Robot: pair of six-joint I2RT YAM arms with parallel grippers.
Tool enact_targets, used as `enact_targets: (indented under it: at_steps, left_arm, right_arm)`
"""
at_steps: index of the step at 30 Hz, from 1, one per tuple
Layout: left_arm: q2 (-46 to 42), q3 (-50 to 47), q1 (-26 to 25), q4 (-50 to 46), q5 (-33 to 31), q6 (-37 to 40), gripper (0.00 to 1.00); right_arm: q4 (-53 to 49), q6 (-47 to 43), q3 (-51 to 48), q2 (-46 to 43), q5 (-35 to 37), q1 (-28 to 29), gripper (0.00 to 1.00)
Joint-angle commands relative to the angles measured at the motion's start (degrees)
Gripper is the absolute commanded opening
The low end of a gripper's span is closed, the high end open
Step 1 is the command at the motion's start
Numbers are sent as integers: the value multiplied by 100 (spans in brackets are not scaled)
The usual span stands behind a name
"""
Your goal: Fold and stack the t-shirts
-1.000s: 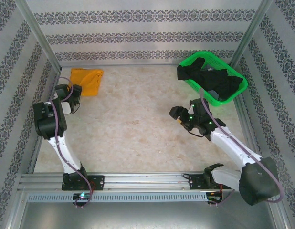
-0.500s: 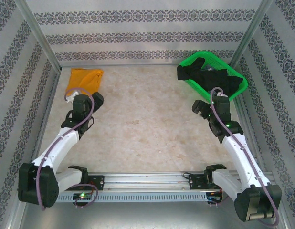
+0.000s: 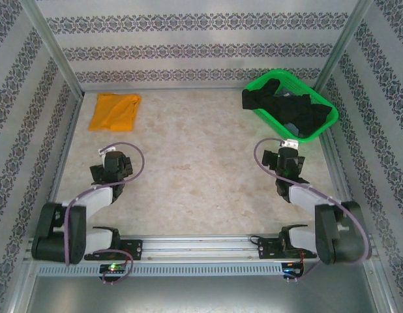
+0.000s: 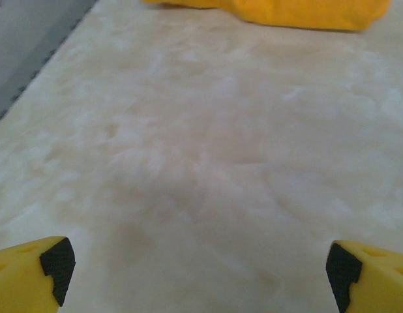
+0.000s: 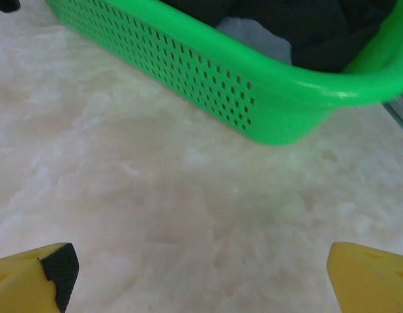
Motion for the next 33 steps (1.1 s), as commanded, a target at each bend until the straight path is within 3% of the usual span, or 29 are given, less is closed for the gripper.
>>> enact_targets:
  at_steps: [1, 2, 4, 6, 8, 10, 11, 14, 17, 22, 28, 33]
  left_arm:
    - [600, 179, 336, 2112, 780, 476, 100]
    - [732, 474, 424, 1624, 958, 227, 100]
    - [1137, 473, 406, 2240, 1241, 326, 100]
    - [1189, 513, 282, 2212, 1497, 551, 100]
    - [1413, -10, 227, 3417, 1762, 692, 100]
    - [1771, -588, 220, 4955, 1829, 793, 100]
    - [1556, -619, 217, 4600, 1823, 748, 100]
    - [1713, -467, 208, 4606, 1858, 815, 100]
    - [1614, -57, 248, 3664, 1739, 665, 100]
    - [1622, -212, 247, 3954, 1624, 632, 100]
    - [1686, -810, 252, 5172, 1387, 540, 100]
    - [1656, -733, 277, 4974, 1402, 508, 100]
  right_arm:
    - [1394, -510, 276, 493, -209, -61, 98]
    - [1309, -614, 390, 576, -262, -82, 98]
    - [1701, -515, 350, 858, -348, -206, 98]
    - [2334, -438, 155, 1092, -520, -318, 98]
    - [2384, -548, 65, 1090, -676, -286, 98]
    - [3492, -530, -395, 1417, -623, -276, 98]
    - [4040, -508, -541, 1566, -570, -281, 98]
    - [3369, -469, -453, 1282, -498, -289, 98]
    - [3118, -536, -159, 1468, -300, -197, 98]
    - [3237, -675, -249, 1404, -266, -86, 98]
    - [3867, -1182, -620, 1371, -1334, 10, 98]
    - [3945, -1170, -610, 1449, -1341, 8, 98]
